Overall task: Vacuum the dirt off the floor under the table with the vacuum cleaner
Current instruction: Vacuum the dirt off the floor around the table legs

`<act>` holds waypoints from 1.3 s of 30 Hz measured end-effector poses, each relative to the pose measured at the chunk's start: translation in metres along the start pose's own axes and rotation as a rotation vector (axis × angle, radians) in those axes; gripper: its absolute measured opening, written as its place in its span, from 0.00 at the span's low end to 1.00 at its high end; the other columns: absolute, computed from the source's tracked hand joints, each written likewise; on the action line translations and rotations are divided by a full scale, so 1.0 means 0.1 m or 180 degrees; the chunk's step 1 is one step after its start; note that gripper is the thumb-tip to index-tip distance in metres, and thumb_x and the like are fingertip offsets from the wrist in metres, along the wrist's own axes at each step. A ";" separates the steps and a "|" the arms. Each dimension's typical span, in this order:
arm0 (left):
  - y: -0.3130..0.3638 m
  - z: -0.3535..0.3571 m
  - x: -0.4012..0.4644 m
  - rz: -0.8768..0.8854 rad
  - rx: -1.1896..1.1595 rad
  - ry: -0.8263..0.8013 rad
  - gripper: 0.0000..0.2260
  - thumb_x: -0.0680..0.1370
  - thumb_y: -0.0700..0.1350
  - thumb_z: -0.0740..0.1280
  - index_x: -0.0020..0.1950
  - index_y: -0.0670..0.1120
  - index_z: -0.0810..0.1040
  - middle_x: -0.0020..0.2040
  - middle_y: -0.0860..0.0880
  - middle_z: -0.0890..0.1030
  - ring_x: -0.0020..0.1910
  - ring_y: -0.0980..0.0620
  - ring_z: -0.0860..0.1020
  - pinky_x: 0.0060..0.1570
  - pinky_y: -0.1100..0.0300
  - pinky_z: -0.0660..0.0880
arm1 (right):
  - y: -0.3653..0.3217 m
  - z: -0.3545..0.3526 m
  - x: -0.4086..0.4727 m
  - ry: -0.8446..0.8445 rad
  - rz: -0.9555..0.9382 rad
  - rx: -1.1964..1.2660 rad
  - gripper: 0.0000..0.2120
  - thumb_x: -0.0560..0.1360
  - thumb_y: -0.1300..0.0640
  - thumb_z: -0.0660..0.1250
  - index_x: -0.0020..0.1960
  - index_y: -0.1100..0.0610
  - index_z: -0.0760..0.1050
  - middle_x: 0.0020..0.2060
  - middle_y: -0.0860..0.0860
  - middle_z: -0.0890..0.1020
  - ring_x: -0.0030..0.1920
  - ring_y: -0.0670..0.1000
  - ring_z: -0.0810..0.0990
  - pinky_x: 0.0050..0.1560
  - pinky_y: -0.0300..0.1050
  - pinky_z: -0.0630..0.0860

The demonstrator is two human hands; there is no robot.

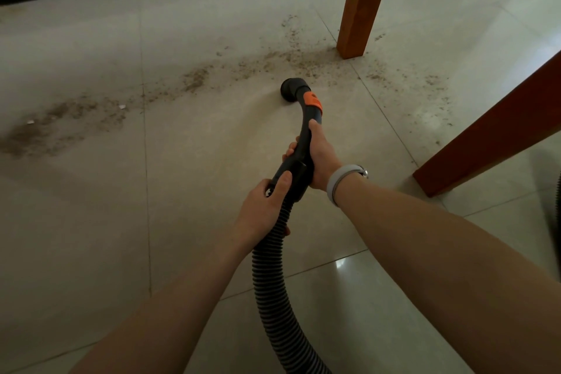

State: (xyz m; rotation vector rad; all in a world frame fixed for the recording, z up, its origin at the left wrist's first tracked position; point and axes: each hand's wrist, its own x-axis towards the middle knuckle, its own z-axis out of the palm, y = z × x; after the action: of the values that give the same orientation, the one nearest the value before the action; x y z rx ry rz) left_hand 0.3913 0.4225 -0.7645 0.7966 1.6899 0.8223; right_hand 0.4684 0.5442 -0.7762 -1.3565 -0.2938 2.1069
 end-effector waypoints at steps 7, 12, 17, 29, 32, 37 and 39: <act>-0.03 -0.12 0.08 -0.0162 -0.0612 0.0146 0.22 0.79 0.59 0.57 0.49 0.39 0.74 0.33 0.42 0.75 0.25 0.47 0.75 0.25 0.58 0.75 | -0.03 0.34 0.10 0.0181 -0.0207 -0.0836 0.23 0.77 0.42 0.61 0.57 0.62 0.70 0.32 0.55 0.76 0.30 0.54 0.76 0.41 0.50 0.79; -0.12 -0.24 0.07 -0.0217 -0.0756 0.0166 0.24 0.79 0.61 0.56 0.49 0.39 0.75 0.32 0.42 0.75 0.25 0.47 0.75 0.26 0.58 0.75 | 0.01 0.51 0.05 0.0074 -0.0205 -0.1249 0.21 0.79 0.43 0.58 0.55 0.62 0.69 0.35 0.55 0.76 0.33 0.54 0.78 0.43 0.51 0.79; -0.33 -0.32 -0.03 -0.0383 -0.0804 0.0223 0.29 0.77 0.64 0.53 0.46 0.38 0.75 0.31 0.40 0.75 0.24 0.45 0.74 0.26 0.57 0.74 | 0.26 0.59 -0.05 0.0002 -0.0208 -0.1510 0.18 0.80 0.46 0.57 0.49 0.62 0.68 0.33 0.55 0.74 0.31 0.53 0.76 0.35 0.47 0.77; -0.29 -0.25 -0.10 -0.0414 -0.0580 -0.0149 0.31 0.77 0.65 0.52 0.49 0.37 0.74 0.29 0.42 0.75 0.24 0.46 0.74 0.25 0.57 0.74 | 0.26 0.39 -0.19 0.0310 -0.0447 -0.1423 0.17 0.81 0.45 0.55 0.49 0.60 0.67 0.33 0.53 0.75 0.31 0.51 0.76 0.41 0.47 0.78; -0.19 -0.13 -0.03 -0.0336 -0.0394 -0.0278 0.30 0.77 0.65 0.52 0.48 0.37 0.75 0.29 0.42 0.76 0.24 0.46 0.74 0.25 0.57 0.74 | 0.13 0.23 -0.19 0.0467 -0.0546 -0.1300 0.18 0.81 0.45 0.55 0.44 0.60 0.68 0.33 0.53 0.75 0.33 0.51 0.76 0.48 0.50 0.79; 0.03 0.16 0.10 -0.0178 -0.0177 -0.0352 0.30 0.75 0.66 0.54 0.47 0.38 0.76 0.32 0.42 0.78 0.26 0.46 0.77 0.27 0.58 0.76 | -0.17 -0.05 -0.13 0.0753 -0.0686 -0.0945 0.17 0.80 0.45 0.57 0.49 0.61 0.69 0.33 0.53 0.77 0.32 0.52 0.77 0.42 0.49 0.80; 0.11 0.28 0.17 -0.0147 -0.0090 -0.0361 0.27 0.77 0.64 0.54 0.47 0.40 0.75 0.34 0.43 0.78 0.26 0.48 0.78 0.27 0.59 0.76 | -0.31 -0.17 -0.11 0.0878 -0.0680 -0.0900 0.19 0.80 0.44 0.57 0.47 0.61 0.69 0.34 0.53 0.77 0.33 0.53 0.78 0.47 0.50 0.80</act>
State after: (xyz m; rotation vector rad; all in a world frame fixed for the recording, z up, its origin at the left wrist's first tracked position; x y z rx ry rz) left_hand 0.4161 0.4463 -0.7700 0.7680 1.5873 0.7540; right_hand 0.4985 0.5604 -0.7608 -1.6759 -0.6091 1.7247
